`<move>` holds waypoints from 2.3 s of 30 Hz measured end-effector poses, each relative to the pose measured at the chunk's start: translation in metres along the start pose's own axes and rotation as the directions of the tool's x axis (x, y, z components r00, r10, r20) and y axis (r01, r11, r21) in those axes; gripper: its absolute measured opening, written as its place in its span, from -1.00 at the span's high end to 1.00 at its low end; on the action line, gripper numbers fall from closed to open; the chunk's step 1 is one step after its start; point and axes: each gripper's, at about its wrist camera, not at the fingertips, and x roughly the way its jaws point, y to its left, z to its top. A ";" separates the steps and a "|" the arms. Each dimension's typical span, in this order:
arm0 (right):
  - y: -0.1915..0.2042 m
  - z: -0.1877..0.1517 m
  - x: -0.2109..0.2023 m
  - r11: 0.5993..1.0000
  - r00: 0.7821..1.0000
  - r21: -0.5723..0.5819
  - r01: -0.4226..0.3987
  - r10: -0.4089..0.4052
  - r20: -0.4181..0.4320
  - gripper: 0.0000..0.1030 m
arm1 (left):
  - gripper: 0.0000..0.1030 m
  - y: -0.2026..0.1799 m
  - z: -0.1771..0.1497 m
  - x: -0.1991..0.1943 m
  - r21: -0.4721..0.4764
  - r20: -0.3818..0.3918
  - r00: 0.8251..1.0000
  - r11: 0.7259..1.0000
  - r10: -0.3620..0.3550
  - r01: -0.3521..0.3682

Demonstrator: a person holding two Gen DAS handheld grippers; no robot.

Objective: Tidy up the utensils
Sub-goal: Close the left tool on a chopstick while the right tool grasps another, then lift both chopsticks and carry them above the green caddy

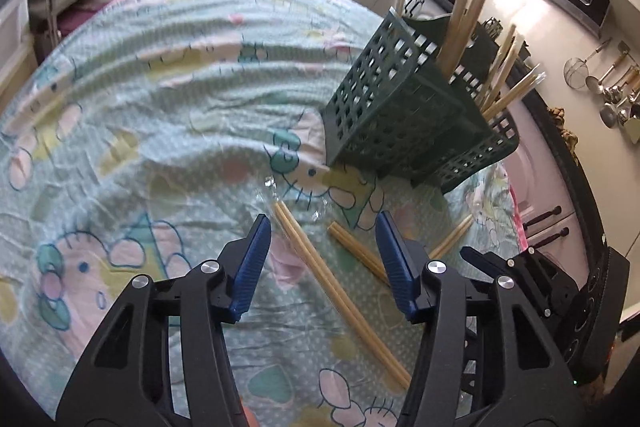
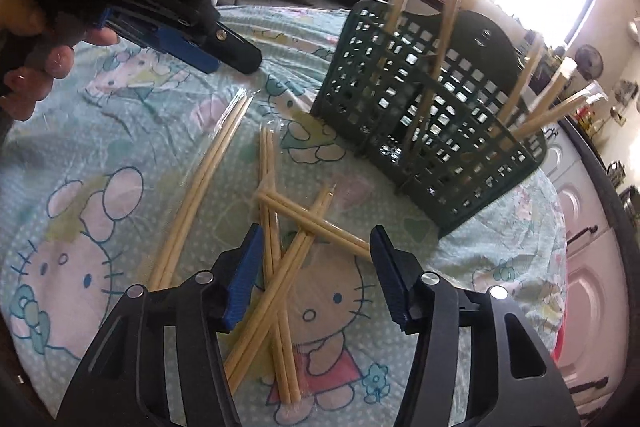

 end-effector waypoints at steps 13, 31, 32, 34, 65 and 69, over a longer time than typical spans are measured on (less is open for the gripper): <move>0.015 0.016 0.024 0.994 0.999 -0.107 0.034 -0.035 -0.008 0.15 | 0.20 0.014 0.004 0.035 -0.055 -0.083 0.996 0.998 -0.008 0.003; -0.019 0.030 0.004 0.999 0.996 0.022 0.032 -0.034 0.079 0.65 | 0.83 0.028 0.025 0.050 -0.075 -0.090 0.995 0.996 0.041 -0.047; -0.022 0.030 0.001 0.999 0.996 0.039 0.030 -0.033 0.086 0.65 | 0.87 0.029 0.026 0.050 -0.076 -0.089 0.995 0.996 0.036 -0.043; -0.034 0.031 -0.007 0.996 0.994 0.084 0.026 -0.035 0.104 0.66 | 0.89 0.031 0.026 0.050 -0.074 -0.090 0.995 0.997 0.032 -0.038; -0.130 0.013 -0.110 0.889 0.945 0.458 0.016 -0.163 0.283 0.85 | 0.96 -0.082 0.043 -0.066 0.210 0.176 0.973 0.972 -0.146 0.108; -0.136 0.012 -0.122 0.878 0.935 0.478 0.004 -0.172 0.309 0.88 | 0.96 -0.093 0.046 -0.073 0.232 0.190 0.968 0.966 -0.162 0.116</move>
